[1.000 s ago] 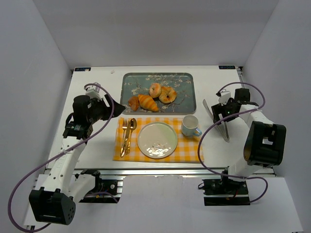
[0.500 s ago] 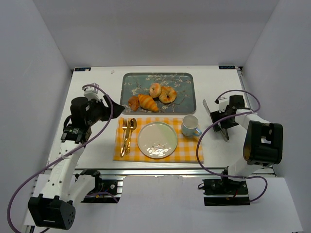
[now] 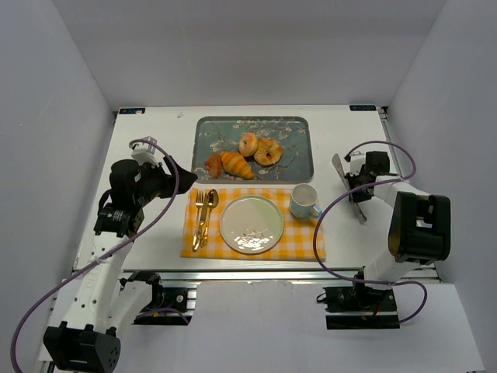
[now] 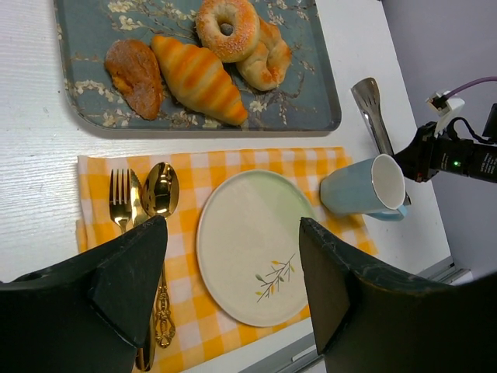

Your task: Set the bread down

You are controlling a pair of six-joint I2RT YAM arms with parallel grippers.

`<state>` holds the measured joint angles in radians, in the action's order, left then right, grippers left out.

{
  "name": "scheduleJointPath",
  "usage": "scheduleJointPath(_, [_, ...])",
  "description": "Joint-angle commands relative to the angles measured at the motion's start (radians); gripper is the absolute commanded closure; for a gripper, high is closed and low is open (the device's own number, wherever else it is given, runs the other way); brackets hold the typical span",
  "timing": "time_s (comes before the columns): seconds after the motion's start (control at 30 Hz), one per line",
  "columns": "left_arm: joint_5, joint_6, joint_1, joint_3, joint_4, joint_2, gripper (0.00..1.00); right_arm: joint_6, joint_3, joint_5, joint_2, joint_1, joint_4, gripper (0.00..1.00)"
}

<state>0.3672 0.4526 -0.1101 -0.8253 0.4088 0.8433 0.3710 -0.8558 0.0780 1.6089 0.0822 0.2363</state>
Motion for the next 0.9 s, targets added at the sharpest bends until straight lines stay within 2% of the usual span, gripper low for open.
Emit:
scheduleJointPath(0.0, [-0.02, -0.012, 0.004, -0.001, 0.028, -0.039, 0.22, 0.006, -0.002, 0.012, -0.046, 0.001, -0.011, 0.98])
scheduleJointPath(0.17, [-0.025, -0.025, 0.004, -0.028, 0.056, -0.041, 0.22, 0.002, -0.203, 0.191, -0.132, -0.012, 0.07, 0.95])
scheduleJointPath(0.27, [-0.027, -0.029, 0.006, -0.037, 0.065, -0.036, 0.22, -0.006, -0.322, 0.232, -0.13, -0.067, 0.119, 0.89])
scheduleJointPath(0.47, [-0.03, -0.031, 0.004, -0.057, 0.091, -0.046, 0.22, -0.044, -0.484, 0.264, -0.066, -0.209, 0.158, 0.7])
scheduleJointPath(0.53, [-0.037, -0.032, 0.004, -0.06, 0.102, -0.056, 0.21, -0.044, -0.512, 0.266, -0.049, -0.255, 0.169, 0.66])
scheduleJointPath(0.87, [-0.077, -0.025, 0.004, -0.049, 0.177, -0.131, 0.21, -0.043, -0.667, 0.298, 0.052, -0.377, 0.196, 0.58])
